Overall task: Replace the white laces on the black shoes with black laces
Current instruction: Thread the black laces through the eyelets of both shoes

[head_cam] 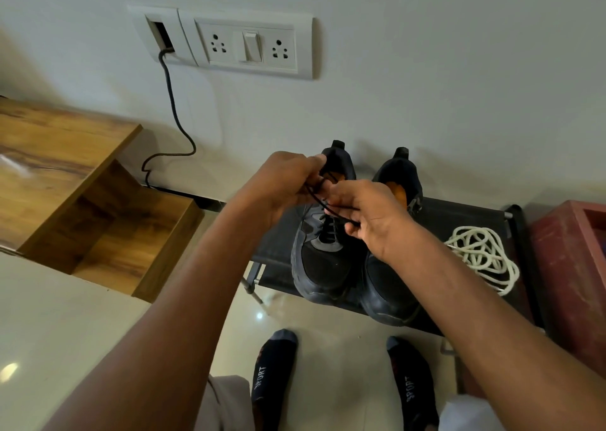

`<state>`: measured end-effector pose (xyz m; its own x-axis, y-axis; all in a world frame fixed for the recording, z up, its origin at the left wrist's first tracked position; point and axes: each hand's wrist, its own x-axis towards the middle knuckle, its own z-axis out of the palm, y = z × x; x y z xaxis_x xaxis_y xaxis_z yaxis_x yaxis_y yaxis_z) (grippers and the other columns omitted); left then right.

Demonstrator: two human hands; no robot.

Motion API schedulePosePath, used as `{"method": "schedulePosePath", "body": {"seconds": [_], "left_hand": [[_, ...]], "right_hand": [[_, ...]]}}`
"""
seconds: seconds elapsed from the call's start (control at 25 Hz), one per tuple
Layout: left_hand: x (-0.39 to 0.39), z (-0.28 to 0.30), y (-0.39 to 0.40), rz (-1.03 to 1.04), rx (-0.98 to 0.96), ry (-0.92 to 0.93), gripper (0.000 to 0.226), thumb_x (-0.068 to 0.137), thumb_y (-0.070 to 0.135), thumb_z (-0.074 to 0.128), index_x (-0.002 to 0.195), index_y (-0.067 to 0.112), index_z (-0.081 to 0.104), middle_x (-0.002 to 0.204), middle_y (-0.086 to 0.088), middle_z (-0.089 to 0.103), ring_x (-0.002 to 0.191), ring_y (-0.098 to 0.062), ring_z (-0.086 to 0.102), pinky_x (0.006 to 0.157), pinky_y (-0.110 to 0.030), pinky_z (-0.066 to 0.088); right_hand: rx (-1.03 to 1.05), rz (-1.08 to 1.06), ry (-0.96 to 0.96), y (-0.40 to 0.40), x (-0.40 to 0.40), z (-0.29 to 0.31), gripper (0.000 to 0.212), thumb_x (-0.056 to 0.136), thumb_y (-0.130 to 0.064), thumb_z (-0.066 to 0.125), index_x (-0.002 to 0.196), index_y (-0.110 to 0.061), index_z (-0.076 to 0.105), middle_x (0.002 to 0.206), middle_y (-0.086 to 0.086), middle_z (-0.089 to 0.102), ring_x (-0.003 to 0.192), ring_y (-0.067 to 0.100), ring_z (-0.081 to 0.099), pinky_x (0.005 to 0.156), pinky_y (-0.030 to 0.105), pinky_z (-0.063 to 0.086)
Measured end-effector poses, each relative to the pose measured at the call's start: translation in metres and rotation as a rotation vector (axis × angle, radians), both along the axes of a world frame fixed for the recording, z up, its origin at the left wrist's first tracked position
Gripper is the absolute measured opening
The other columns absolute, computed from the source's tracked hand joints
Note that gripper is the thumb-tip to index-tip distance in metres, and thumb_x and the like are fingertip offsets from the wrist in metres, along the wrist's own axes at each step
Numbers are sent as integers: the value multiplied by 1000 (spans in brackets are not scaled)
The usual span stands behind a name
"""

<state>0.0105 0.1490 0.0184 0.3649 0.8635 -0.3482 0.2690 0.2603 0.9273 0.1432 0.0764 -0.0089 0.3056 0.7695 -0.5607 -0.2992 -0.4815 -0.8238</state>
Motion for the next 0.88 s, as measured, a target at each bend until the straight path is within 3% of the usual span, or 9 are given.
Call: {"method": "schedulePosePath", "body": {"seconds": [0.08, 0.2, 0.32, 0.4, 0.52, 0.68, 0.76, 0.8, 0.88], "left_hand": [[5, 3, -5, -26, 62, 47, 30, 108, 29, 55, 85, 10, 57, 87, -17, 79, 82, -31, 77, 77, -40, 63], [5, 5, -6, -7, 128, 73, 31, 109, 32, 53, 85, 12, 54, 81, -15, 79, 80, -33, 78, 66, -35, 62], [-2, 5, -3, -28, 110, 97, 32, 107, 34, 57, 87, 10, 59, 74, -9, 76, 74, -31, 76, 71, -41, 65], [-6, 3, -2, -93, 104, 118, 34, 105, 37, 62, 91, 6, 63, 80, -9, 78, 76, -29, 75, 76, -43, 65], [-10, -3, 6, -22, 302, 233, 40, 101, 39, 66, 86, 2, 70, 81, -7, 78, 73, -20, 70, 76, -38, 59], [-5, 3, 9, 56, 70, -129, 29, 106, 31, 59, 94, 6, 66, 59, -2, 51, 53, -17, 54, 66, -34, 55], [2, 6, 10, -22, 126, -125, 28, 107, 26, 57, 101, 3, 72, 56, 5, 39, 48, -12, 37, 53, -28, 45], [5, 8, 10, -85, 187, -79, 25, 107, 20, 56, 107, 3, 73, 54, 9, 43, 47, -10, 36, 49, -24, 37], [9, 15, 8, -245, 217, -40, 25, 103, 5, 53, 120, 4, 71, 55, 12, 54, 46, -4, 42, 50, -24, 27]], "right_hand": [[-68, 66, -53, 0, 4, 1, 29, 94, -20, 64, 121, -11, 72, 103, 1, 80, 96, 14, 74, 64, 30, 34], [-107, 205, 146, 0, 13, 2, 24, 96, -21, 58, 116, -17, 70, 106, 1, 79, 97, 15, 67, 67, 31, 34], [-64, 136, 452, 1, 17, 2, 25, 93, -28, 63, 112, -16, 72, 104, 4, 73, 107, 20, 62, 78, 35, 41], [-75, 100, 477, 3, 21, 2, 18, 91, -31, 69, 101, -18, 75, 107, 2, 73, 106, 18, 62, 82, 36, 40], [-145, 93, 252, 2, 16, 7, 9, 84, -28, 70, 90, -21, 71, 98, -1, 73, 100, 16, 63, 80, 37, 37], [44, 156, -403, -9, 5, 19, 21, 90, -27, 63, 74, -15, 58, 71, 3, 52, 68, 17, 46, 64, 32, 35], [229, 202, -619, -14, 5, 21, 41, 94, -29, 61, 59, -16, 45, 59, -4, 45, 54, 13, 40, 60, 31, 35], [318, 182, -719, -14, 7, 21, 41, 95, -31, 61, 58, -20, 48, 63, -8, 51, 56, 10, 45, 62, 31, 39], [484, 67, -827, -8, 15, 16, 25, 99, -32, 62, 76, -25, 65, 92, -3, 61, 80, 8, 58, 74, 23, 46]]}}
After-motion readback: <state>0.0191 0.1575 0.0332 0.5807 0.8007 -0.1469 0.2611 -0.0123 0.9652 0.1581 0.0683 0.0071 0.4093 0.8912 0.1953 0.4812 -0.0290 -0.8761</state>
